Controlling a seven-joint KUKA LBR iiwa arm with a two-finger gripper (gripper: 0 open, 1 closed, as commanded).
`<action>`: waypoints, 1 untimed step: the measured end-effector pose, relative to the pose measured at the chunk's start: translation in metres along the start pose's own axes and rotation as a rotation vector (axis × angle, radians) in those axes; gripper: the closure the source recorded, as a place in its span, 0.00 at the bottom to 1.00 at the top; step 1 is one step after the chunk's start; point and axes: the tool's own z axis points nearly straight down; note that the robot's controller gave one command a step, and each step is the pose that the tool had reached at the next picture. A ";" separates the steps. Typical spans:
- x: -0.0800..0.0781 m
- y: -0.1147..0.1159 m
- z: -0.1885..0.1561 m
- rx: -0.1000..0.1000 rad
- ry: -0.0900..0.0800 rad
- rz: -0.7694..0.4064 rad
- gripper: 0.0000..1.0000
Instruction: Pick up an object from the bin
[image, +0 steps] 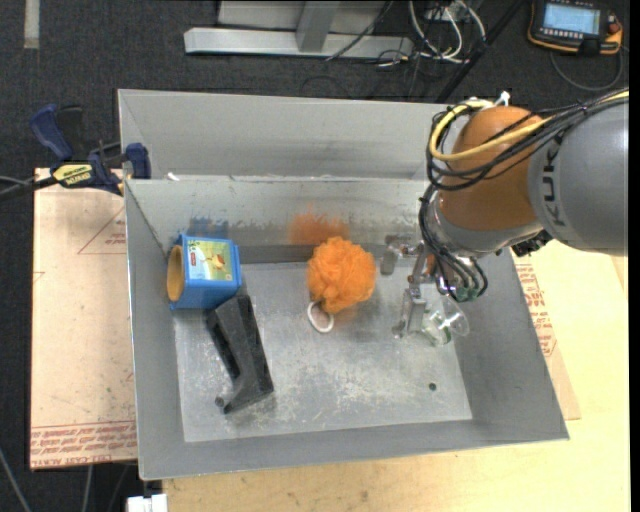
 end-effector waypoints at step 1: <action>-0.011 0.010 0.011 -0.002 -0.006 0.003 0.00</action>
Offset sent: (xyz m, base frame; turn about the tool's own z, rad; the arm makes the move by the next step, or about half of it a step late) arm 0.0573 -0.0002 -0.0658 0.0009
